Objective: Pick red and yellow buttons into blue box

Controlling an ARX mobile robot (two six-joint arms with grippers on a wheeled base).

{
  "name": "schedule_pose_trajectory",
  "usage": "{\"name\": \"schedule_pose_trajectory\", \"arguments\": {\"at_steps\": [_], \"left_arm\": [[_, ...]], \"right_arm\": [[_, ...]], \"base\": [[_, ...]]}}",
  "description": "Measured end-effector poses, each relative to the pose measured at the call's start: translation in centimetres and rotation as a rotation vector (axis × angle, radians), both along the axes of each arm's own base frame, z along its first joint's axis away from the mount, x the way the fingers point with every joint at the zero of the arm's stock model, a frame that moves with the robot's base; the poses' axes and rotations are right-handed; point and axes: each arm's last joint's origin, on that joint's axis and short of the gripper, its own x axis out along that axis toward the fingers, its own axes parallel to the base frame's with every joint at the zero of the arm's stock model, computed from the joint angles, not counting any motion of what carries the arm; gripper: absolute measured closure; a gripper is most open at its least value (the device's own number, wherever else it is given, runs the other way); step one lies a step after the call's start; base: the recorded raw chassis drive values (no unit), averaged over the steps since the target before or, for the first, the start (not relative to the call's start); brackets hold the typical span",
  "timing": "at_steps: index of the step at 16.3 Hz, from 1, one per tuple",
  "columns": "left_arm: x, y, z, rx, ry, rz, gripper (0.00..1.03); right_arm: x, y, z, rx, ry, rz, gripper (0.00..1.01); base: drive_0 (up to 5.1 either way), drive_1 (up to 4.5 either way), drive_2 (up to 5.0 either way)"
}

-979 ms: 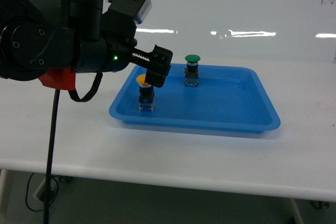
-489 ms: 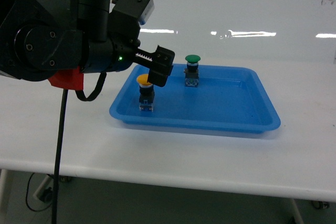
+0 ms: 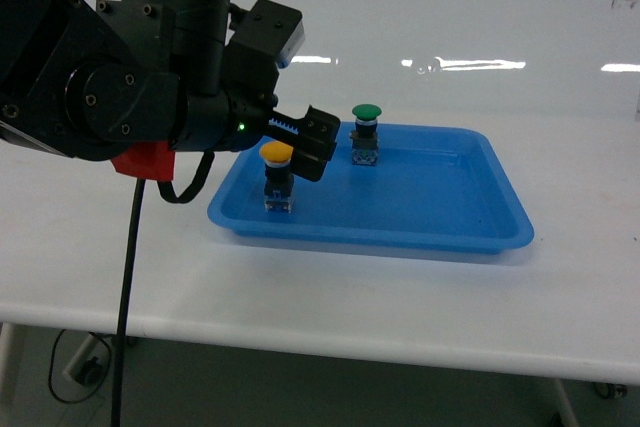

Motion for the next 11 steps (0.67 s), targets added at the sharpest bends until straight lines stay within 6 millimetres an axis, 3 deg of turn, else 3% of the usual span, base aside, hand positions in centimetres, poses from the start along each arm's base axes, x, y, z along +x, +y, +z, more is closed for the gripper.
{"name": "schedule_pose_trajectory", "arguments": {"at_steps": [5, 9, 11], "left_arm": [[0.3, -1.8, -2.7, 0.02, 0.082, -0.049, 0.05], [0.4, -2.1, -2.9, 0.025, 0.095, -0.05, 0.05], [0.8, -1.8, -4.2, 0.088, 0.132, -0.002, 0.05]], "right_arm": [[0.0, 0.0, 0.0, 0.0, 0.0, 0.0, 0.73], [0.0, 0.0, 0.0, 0.0, 0.0, 0.0, 0.73], [0.0, 0.0, 0.0, 0.0, 0.0, 0.0, 0.73]], "base": [[0.0, 0.0, 0.0], [0.0, 0.0, 0.0], [0.0, 0.0, 0.0]]}}
